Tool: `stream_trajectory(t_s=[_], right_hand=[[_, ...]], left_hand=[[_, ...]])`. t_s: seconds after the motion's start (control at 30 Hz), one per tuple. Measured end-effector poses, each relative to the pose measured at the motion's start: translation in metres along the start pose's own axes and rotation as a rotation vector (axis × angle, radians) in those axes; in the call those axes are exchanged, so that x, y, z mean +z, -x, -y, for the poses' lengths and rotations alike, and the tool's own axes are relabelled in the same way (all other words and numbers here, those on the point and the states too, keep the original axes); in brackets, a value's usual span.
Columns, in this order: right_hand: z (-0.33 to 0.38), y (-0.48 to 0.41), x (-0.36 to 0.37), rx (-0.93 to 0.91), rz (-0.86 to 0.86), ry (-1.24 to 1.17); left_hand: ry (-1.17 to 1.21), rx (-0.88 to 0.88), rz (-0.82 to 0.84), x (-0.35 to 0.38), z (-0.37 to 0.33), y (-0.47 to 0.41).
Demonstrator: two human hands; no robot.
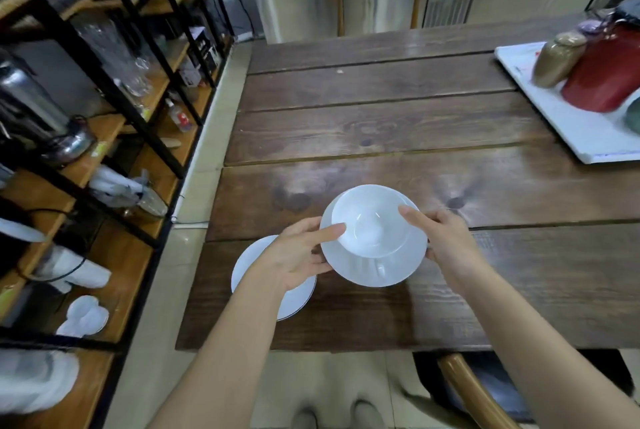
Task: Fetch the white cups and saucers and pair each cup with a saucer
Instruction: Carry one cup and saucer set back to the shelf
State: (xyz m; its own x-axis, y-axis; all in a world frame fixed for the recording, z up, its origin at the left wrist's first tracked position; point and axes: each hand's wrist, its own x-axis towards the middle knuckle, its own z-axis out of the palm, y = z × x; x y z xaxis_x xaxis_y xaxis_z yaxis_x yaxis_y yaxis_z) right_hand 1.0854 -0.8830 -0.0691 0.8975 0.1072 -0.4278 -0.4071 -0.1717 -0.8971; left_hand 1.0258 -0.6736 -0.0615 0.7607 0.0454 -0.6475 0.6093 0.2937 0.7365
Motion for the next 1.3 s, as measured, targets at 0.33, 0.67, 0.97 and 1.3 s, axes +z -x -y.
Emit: stream_trajectory(t_s=[0.33,0.67,0.97,1.3], right_hand=[[0.051,0.06,0.085,-0.084,0.154,-0.015],[0.047,0.185,0.271,-0.148,0.521,0.099],[0.002,0.351,0.464,-0.174,1.008,0.282],[-0.052,0.52,0.622,-0.185,1.422,0.49]], left_hand=[[0.121,0.23,-0.161,-0.069,-0.007,0.093],[0.343,0.443,-0.414,-0.221,0.068,0.261],[0.61,0.521,-0.923,-0.339,0.184,0.452],[0.872,0.567,-1.367,-0.405,0.283,0.607]])
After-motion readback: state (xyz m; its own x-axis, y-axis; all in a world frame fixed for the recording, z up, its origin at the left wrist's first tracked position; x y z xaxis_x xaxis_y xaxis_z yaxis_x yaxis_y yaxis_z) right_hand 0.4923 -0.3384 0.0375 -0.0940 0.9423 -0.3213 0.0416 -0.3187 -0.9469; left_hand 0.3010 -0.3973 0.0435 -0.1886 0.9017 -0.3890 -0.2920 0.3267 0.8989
